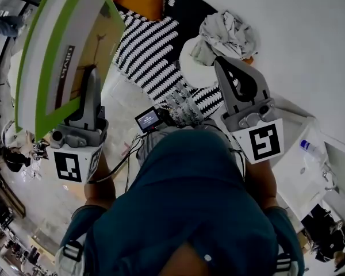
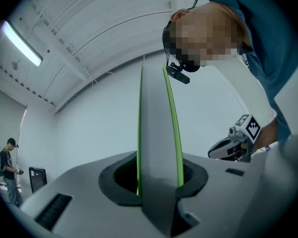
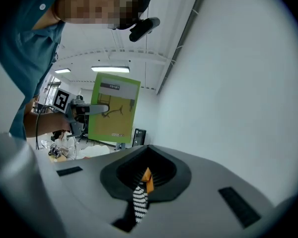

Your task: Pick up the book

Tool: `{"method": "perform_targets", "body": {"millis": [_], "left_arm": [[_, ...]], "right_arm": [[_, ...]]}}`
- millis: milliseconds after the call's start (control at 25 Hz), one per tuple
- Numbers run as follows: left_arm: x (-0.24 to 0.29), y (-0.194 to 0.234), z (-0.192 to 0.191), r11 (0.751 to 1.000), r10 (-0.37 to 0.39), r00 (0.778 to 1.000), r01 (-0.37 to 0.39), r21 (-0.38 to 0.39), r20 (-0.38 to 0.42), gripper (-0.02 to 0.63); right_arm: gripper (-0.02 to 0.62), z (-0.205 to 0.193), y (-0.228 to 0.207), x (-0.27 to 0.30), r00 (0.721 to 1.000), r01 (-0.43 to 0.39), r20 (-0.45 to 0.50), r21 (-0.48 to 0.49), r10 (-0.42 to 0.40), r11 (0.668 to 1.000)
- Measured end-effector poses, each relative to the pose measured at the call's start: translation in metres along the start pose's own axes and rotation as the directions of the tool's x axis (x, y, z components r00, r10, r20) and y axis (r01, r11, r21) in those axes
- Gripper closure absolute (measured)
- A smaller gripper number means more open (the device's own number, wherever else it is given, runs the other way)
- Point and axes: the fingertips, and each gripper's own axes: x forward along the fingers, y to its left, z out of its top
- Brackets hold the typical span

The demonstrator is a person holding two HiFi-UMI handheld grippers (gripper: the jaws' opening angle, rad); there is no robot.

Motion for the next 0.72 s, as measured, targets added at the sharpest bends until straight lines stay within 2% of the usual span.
{"method": "perform_targets", "body": {"millis": [80,240,720], "left_arm": [[-0.009,0.0,0.003,1.0,0.004,1.0,-0.004,-0.002,0.003,0.48],[-0.022,0.004,0.004,0.998,0.011,1.0,-0.01,-0.068,0.012,0.48],[-0.043,-0.008,0.005,0.996,-0.027,0.999,0.028,-0.085,0.018,0.48]], "right_arm": [[0.584,0.006,0.005,-0.002,1.0,0.0,0.007,-0.01,0.0,1.0],[0.584,0.013,0.013,-0.008,1.0,0.001,0.014,-0.019,-0.001,1.0],[0.583,0.016,0.037,-0.036,0.999,0.04,0.005,-0.017,-0.04,0.999]]}}
